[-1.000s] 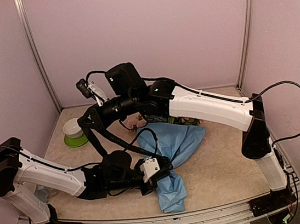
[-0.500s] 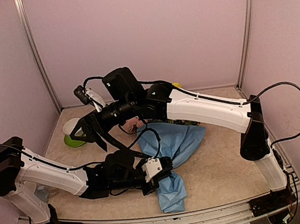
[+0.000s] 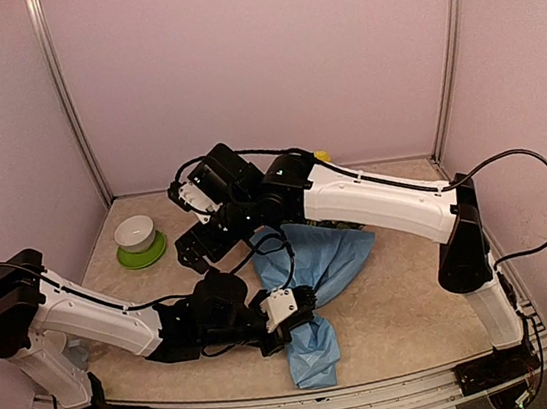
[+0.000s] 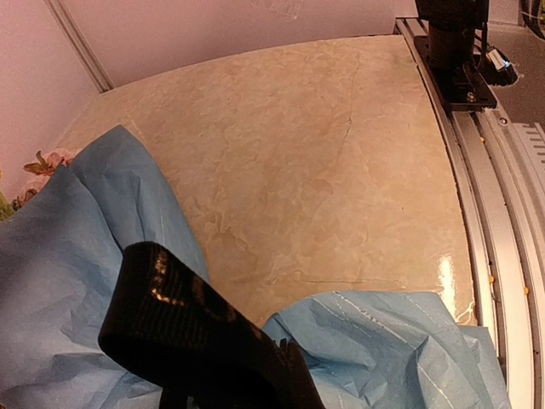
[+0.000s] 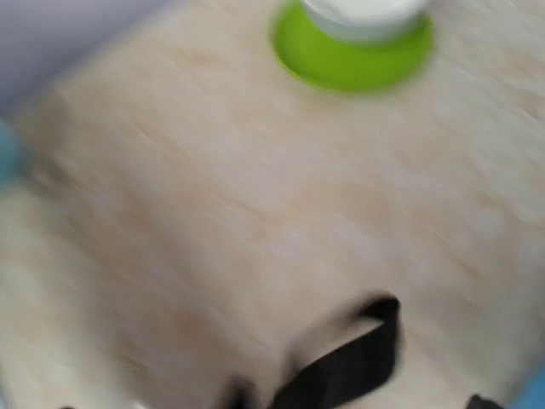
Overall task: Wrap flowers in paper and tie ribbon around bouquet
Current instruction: Place the right side of the half-tied ribbon at the center of the board.
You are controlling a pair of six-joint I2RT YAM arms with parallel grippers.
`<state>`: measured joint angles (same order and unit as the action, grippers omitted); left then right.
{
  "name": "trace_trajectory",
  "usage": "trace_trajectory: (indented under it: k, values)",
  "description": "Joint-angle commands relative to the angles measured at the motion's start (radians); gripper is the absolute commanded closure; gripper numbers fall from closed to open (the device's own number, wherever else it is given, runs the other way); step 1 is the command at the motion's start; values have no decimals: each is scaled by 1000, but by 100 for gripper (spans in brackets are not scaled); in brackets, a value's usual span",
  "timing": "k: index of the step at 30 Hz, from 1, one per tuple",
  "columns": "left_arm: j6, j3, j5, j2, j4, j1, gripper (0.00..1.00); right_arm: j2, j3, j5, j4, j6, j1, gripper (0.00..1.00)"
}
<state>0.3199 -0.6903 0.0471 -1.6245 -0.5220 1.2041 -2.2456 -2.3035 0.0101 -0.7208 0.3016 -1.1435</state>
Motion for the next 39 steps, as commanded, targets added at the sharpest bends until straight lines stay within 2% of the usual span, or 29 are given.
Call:
trace_trajectory:
  k: [1,4,7,9,11,17,19,24,27,31,33,36,39]
  values:
    - [6,-36,6,-27,38,7,100,42,24,94,-95,-165,-22,7]
    - [6,-44,5,-31,47,7,100,37,25,129,-41,-281,-65,8]
    - [3,-36,1,-24,41,8,100,44,-17,162,-26,-249,-60,3]
    - [3,-30,3,-20,33,6,100,107,40,83,36,-219,-36,0]
    - [3,-28,5,-20,30,7,100,247,188,-82,186,-213,-10,0]
    - [9,-15,17,-14,18,5,100,652,768,-579,675,-183,102,0]
    - [10,-5,29,-6,10,1,100,764,919,-604,745,-183,140,0]
    - [0,13,60,13,-7,-19,100,975,1223,-543,780,-173,242,5]
    - [-7,12,67,13,-9,-25,100,1008,1370,-529,790,-175,264,14]
    - [-14,12,65,14,-10,-29,100,947,1448,-541,783,-143,265,34]
    - [-14,14,68,15,-12,-31,100,930,1492,-577,840,-116,266,41]
    - [-14,12,68,14,-9,-31,100,903,1537,-621,921,-88,267,45]
    - [-15,12,66,14,-10,-32,100,872,1552,-651,934,-78,267,44]
